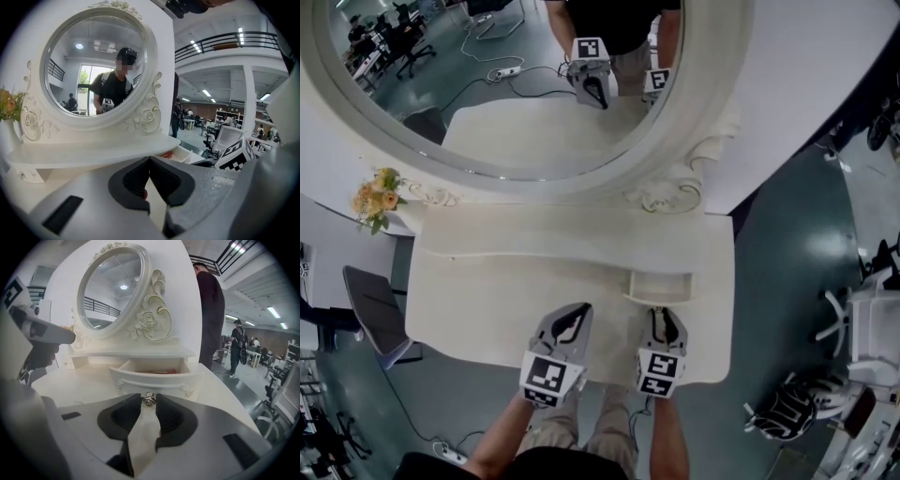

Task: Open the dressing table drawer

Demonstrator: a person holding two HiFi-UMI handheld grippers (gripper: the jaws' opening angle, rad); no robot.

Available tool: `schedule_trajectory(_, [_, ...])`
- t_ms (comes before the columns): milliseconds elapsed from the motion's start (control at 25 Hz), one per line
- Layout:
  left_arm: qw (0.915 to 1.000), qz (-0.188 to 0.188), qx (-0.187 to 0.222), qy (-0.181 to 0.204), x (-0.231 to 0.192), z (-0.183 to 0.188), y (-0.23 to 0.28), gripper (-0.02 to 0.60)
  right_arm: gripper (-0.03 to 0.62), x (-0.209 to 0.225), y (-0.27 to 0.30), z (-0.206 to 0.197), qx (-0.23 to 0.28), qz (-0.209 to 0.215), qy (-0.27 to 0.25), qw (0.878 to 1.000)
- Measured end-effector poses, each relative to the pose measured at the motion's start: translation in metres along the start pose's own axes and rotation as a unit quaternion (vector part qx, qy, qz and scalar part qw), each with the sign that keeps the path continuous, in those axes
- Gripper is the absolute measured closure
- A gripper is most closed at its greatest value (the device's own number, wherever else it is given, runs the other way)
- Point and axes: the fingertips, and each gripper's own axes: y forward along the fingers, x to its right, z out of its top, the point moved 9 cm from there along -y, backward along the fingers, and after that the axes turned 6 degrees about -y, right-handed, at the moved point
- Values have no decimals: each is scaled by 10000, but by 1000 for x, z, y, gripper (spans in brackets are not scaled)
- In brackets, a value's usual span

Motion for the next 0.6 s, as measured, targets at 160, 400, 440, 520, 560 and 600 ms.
schedule_trajectory(160, [10000, -23, 56, 65, -1, 2, -1, 579, 493, -1, -1, 0, -28, -48, 29, 10000])
schedule_trajectory(400, [9999, -87, 97, 72, 2, 12, -5, 579, 480, 1, -11, 7, 102, -214, 59, 9997])
schedule_trajectory(440, [9998, -108, 132, 97, 3, 16, -6, 580, 480, 2, -14, 10, 130, -242, 56, 9996])
schedule_trajectory(520, [9995, -148, 232, 173, 5, 23, -9, 579, 484, 3, -21, 19, 176, -282, 61, 9994])
schedule_trajectory(560, [9992, -164, 285, 209, 5, 28, -11, 578, 485, 3, -24, 24, 221, -308, 57, 9993])
schedule_trajectory(600, [9990, -179, 331, 233, 5, 32, -13, 579, 487, 4, -27, 30, 270, -333, 53, 9991])
